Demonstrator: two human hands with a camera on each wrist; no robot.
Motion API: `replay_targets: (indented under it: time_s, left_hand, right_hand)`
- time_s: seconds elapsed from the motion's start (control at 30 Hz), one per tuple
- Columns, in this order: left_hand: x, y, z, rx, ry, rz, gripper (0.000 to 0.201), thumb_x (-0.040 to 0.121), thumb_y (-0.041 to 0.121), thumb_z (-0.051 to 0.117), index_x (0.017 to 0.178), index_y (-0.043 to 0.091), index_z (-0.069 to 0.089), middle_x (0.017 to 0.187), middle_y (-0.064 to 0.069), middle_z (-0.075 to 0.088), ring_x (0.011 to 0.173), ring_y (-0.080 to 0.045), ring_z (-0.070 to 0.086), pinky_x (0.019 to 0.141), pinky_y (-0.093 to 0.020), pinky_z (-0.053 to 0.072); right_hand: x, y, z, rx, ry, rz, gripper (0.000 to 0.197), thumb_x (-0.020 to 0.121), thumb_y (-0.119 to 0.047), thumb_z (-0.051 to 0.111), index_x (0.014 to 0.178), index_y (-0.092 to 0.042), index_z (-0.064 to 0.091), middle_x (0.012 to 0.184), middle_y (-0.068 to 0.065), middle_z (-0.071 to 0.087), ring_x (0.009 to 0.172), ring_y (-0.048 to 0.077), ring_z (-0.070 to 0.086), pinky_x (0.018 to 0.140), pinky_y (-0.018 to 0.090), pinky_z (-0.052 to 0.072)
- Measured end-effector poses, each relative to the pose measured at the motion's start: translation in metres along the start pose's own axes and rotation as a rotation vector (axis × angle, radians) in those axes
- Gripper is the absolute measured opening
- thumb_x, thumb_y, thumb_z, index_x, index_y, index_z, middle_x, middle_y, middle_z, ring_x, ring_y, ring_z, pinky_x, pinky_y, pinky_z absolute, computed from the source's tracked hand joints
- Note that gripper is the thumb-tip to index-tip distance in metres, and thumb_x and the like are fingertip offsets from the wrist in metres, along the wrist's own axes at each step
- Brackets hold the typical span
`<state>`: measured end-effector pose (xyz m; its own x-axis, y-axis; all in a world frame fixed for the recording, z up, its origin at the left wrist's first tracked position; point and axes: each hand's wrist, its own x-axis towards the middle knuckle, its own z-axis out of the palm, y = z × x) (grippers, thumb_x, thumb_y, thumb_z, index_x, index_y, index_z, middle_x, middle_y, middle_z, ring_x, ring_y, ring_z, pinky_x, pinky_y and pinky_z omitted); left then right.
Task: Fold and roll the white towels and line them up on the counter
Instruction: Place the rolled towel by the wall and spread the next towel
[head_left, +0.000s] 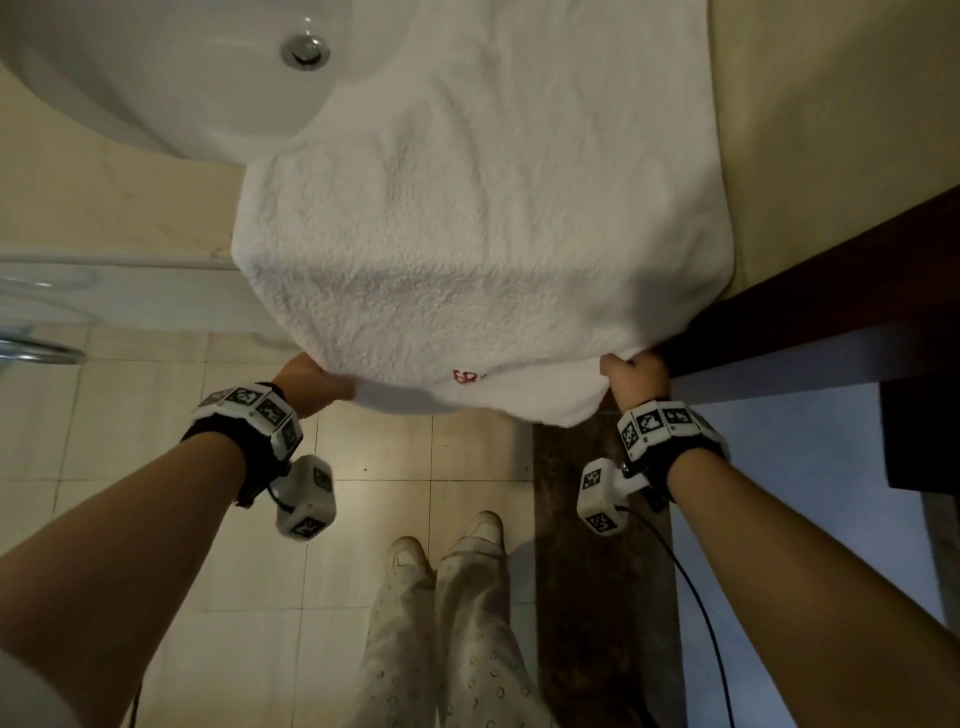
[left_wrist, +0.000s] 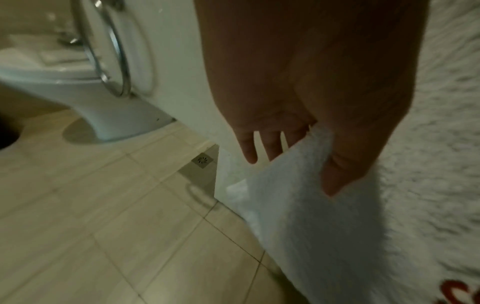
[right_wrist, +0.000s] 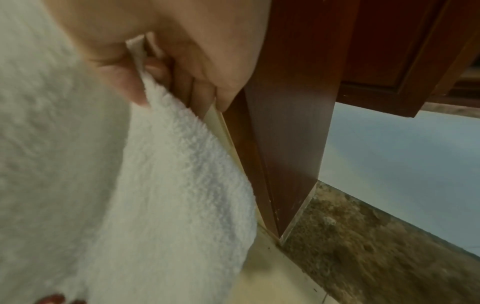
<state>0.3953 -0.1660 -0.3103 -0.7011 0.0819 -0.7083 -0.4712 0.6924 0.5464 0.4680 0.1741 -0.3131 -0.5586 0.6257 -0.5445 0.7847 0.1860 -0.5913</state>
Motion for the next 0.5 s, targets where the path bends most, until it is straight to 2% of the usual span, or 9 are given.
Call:
replay_targets:
  time_s: [0.07, 0.13, 0.2, 0.27, 0.33, 0.4, 0.43, 0.5]
  left_hand:
    - [-0.009, 0.003, -0.013, 0.068, -0.07, 0.008, 0.069, 0.076, 0.016, 0.072, 0.137, 0.004, 0.042, 0.137, -0.018, 0.048, 0.126, -0.033, 0.045, 0.106, -0.04, 0.036]
    - [-0.023, 0.012, -0.03, 0.128, -0.08, -0.004, 0.066, 0.075, 0.032, 0.069, 0.129, 0.001, 0.048, 0.13, -0.019, 0.053, 0.119, -0.034, 0.05, 0.103, -0.042, 0.039]
    - [-0.034, 0.028, -0.051, 0.174, -0.096, 0.001, 0.077, 0.06, 0.049, 0.063, 0.116, -0.003, 0.054, 0.12, -0.018, 0.056, 0.109, -0.031, 0.053, 0.097, -0.042, 0.042]
    - [-0.049, 0.048, -0.07, 0.127, -0.146, 0.076, 0.089, 0.045, 0.055, 0.064, 0.113, -0.003, 0.057, 0.118, -0.016, 0.058, 0.108, -0.029, 0.054, 0.1, -0.043, 0.042]
    - [-0.064, 0.075, -0.089, 0.026, -0.184, 0.131, 0.095, 0.039, 0.05, 0.067, 0.118, -0.001, 0.059, 0.12, -0.014, 0.061, 0.112, -0.031, 0.056, 0.105, -0.046, 0.04]
    - [-0.083, 0.11, -0.109, -0.016, -0.155, 0.155, 0.079, 0.049, 0.04, 0.074, 0.117, 0.002, 0.06, 0.119, -0.015, 0.063, 0.11, -0.031, 0.058, 0.105, -0.046, 0.041]
    - [-0.091, 0.126, -0.118, -0.06, -0.113, 0.173, 0.063, 0.06, 0.032, 0.076, 0.115, 0.003, 0.061, 0.117, -0.015, 0.064, 0.108, -0.032, 0.06, 0.103, -0.044, 0.042]
    - [-0.093, 0.154, -0.136, -0.209, 0.023, 0.245, 0.037, 0.076, 0.019, 0.071, 0.108, 0.004, 0.063, 0.111, -0.018, 0.066, 0.103, -0.034, 0.062, 0.096, -0.042, 0.047]
  right_hand:
    - [-0.014, -0.008, -0.01, 0.064, -0.036, -0.004, 0.011, 0.082, -0.003, 0.055, 0.073, 0.003, 0.05, 0.078, 0.012, 0.051, 0.078, 0.022, 0.046, 0.068, 0.028, 0.035]
    - [-0.024, -0.018, -0.023, 0.143, -0.066, -0.034, 0.022, 0.082, 0.004, 0.053, 0.064, 0.0, 0.039, 0.069, 0.009, 0.042, 0.076, 0.021, 0.039, 0.059, 0.028, 0.032]
    - [-0.034, -0.033, -0.039, 0.158, -0.094, -0.08, 0.027, 0.082, 0.006, 0.051, 0.062, -0.003, 0.036, 0.068, 0.007, 0.039, 0.078, 0.02, 0.039, 0.057, 0.027, 0.03]
    - [-0.044, -0.053, -0.057, 0.111, -0.101, -0.16, 0.025, 0.082, 0.005, 0.053, 0.064, -0.003, 0.039, 0.069, 0.007, 0.039, 0.077, 0.019, 0.038, 0.058, 0.026, 0.03]
    - [-0.052, -0.079, -0.075, 0.059, -0.095, -0.252, 0.029, 0.081, 0.005, 0.055, 0.059, -0.005, 0.038, 0.061, 0.004, 0.034, 0.067, 0.019, 0.036, 0.049, 0.017, 0.027]
    - [-0.059, -0.111, -0.092, 0.098, -0.045, -0.308, 0.029, 0.081, 0.004, 0.056, 0.058, -0.006, 0.041, 0.059, 0.004, 0.036, 0.067, 0.02, 0.037, 0.047, 0.014, 0.029]
    - [-0.062, -0.128, -0.1, 0.168, -0.01, -0.306, 0.028, 0.081, 0.003, 0.058, 0.06, -0.008, 0.043, 0.062, 0.005, 0.041, 0.072, 0.019, 0.04, 0.05, 0.014, 0.031]
    - [-0.061, -0.159, -0.115, 0.312, 0.075, -0.299, 0.022, 0.082, -0.005, 0.062, 0.066, -0.014, 0.05, 0.075, 0.005, 0.051, 0.081, 0.017, 0.047, 0.064, 0.022, 0.038]
